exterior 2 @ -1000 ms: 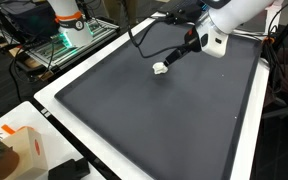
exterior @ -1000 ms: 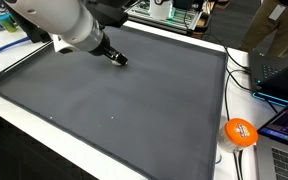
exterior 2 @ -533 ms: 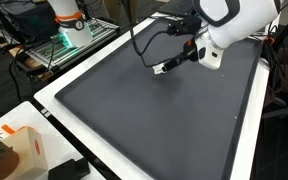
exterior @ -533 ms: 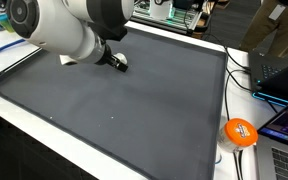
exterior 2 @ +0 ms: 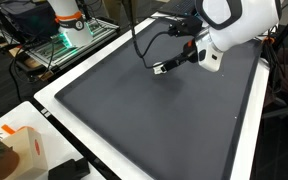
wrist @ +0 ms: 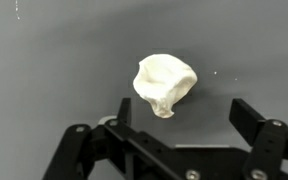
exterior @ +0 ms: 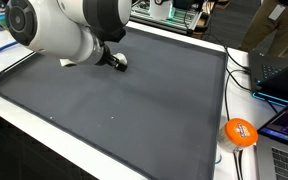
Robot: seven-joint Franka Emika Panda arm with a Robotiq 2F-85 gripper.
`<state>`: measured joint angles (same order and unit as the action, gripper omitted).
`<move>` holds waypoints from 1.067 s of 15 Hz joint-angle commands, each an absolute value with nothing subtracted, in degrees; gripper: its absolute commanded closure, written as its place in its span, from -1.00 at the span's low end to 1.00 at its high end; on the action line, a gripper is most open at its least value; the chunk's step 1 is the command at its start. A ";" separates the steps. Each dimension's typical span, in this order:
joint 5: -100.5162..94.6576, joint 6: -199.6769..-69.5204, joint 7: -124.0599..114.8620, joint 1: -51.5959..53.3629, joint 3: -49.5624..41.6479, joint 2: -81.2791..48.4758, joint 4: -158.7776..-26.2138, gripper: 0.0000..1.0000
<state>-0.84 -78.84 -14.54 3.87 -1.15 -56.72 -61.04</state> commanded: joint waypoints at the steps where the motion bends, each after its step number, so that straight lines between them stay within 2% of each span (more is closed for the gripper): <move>1: -0.62 -75.30 -14.71 4.11 -1.57 -58.49 -57.90 -1.00; 16: -0.55 -78.82 -14.76 4.08 -1.51 -58.85 -56.67 -1.00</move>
